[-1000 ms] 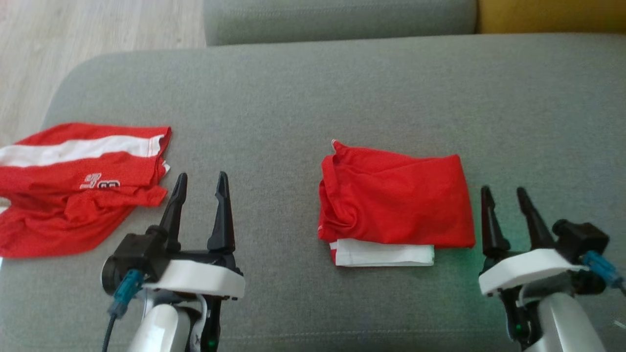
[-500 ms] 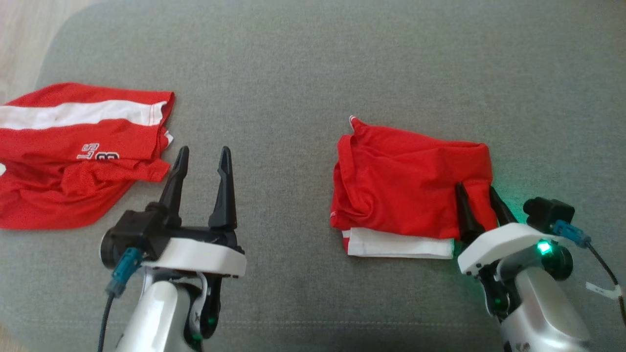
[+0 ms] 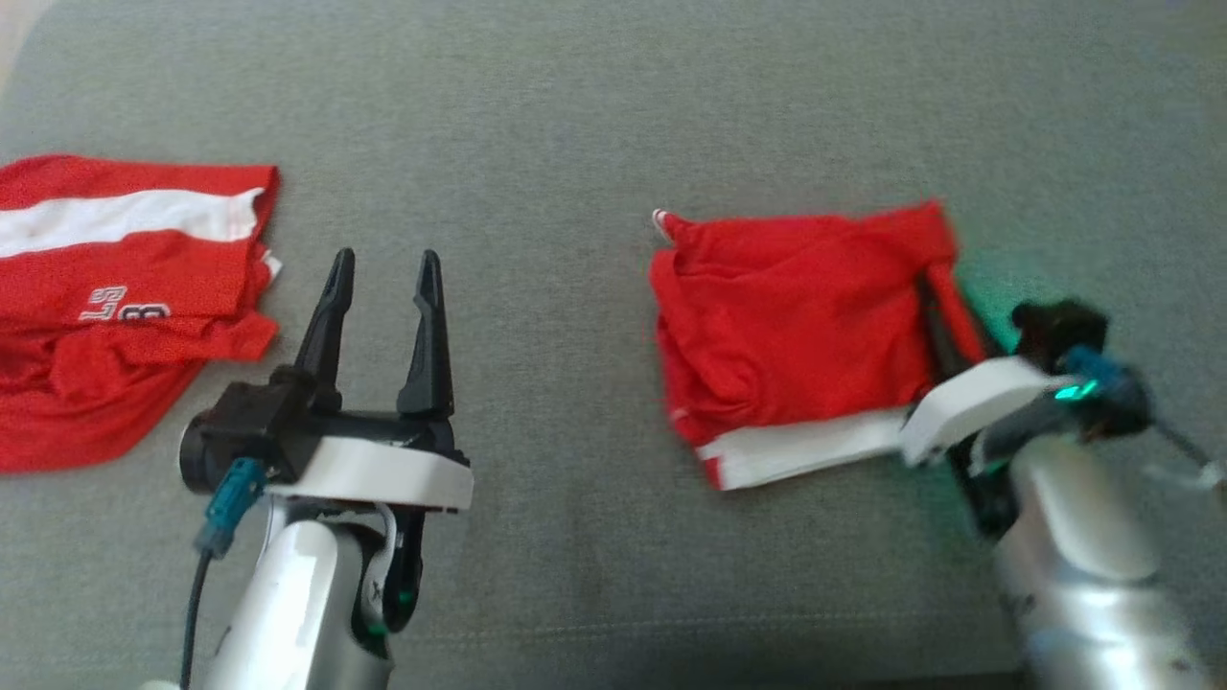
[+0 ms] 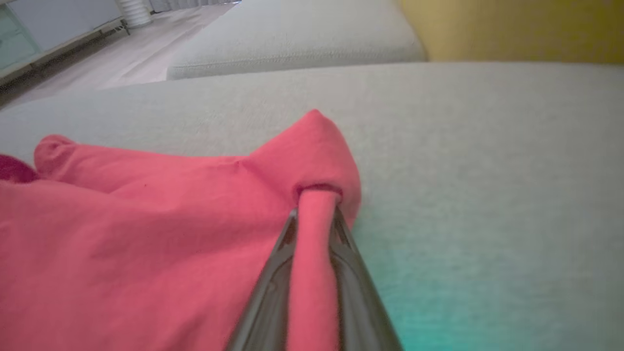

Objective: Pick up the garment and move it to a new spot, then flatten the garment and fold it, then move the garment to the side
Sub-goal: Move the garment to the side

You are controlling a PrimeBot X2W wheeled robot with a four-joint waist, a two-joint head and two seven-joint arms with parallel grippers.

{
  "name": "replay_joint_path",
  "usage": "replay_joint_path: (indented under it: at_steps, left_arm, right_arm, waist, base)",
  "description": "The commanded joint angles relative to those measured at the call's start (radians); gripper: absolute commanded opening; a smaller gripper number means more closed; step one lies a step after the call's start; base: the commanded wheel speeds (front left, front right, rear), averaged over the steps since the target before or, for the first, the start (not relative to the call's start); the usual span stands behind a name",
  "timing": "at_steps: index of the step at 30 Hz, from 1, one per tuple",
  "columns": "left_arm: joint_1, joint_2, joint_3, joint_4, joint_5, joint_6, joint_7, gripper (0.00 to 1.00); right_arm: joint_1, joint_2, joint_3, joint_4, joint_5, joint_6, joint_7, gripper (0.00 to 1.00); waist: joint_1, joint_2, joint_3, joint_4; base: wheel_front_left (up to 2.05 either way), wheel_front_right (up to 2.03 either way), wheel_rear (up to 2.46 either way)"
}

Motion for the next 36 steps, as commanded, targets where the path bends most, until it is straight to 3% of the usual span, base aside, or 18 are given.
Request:
replay_joint_path:
  at_steps: [1, 10, 17, 22, 36]
  left_arm:
    - [-0.039, 0.003, 0.041, -0.035, 0.012, -0.003, -0.005, 1.0]
    - [-0.067, 0.003, 0.04, -0.043, 0.008, -0.008, -0.005, 1.0]
    - [-0.077, 0.003, 0.043, -0.039, 0.003, -0.016, -0.005, 1.0]
    - [-0.078, 0.003, 0.057, -0.041, 0.007, -0.02, -0.005, 1.0]
    - [-0.082, 0.003, 0.067, -0.037, 0.022, -0.028, -0.005, 1.0]
  right_arm:
    - [-0.048, -0.032, 0.003, -0.048, -0.024, -0.001, -0.009, 0.0]
    - [-0.097, -0.28, -0.107, -0.154, -0.08, -0.001, 0.034, 0.0]
    - [-0.115, -0.373, -0.19, -0.179, -0.077, -0.001, 0.082, 0.0]
    - [-0.122, -0.389, -0.235, -0.196, -0.088, -0.001, 0.091, 0.0]
    - [-0.146, -0.35, -0.291, -0.231, -0.084, -0.001, 0.114, 0.0]
  waist:
    - [0.0, 0.0, 0.011, -0.017]
    - [0.0, 0.0, 0.049, -0.039]
    - [0.0, 0.0, 0.071, -0.034]
    - [0.0, 0.0, 0.083, -0.036]
    - [0.0, 0.0, 0.09, -0.056]
  base:
    - [0.0, 0.0, 0.0]
    - [0.0, 0.0, 0.0]
    - [0.0, 0.0, 0.0]
    - [0.0, 0.0, 0.0]
    - [0.0, 0.0, 0.0]
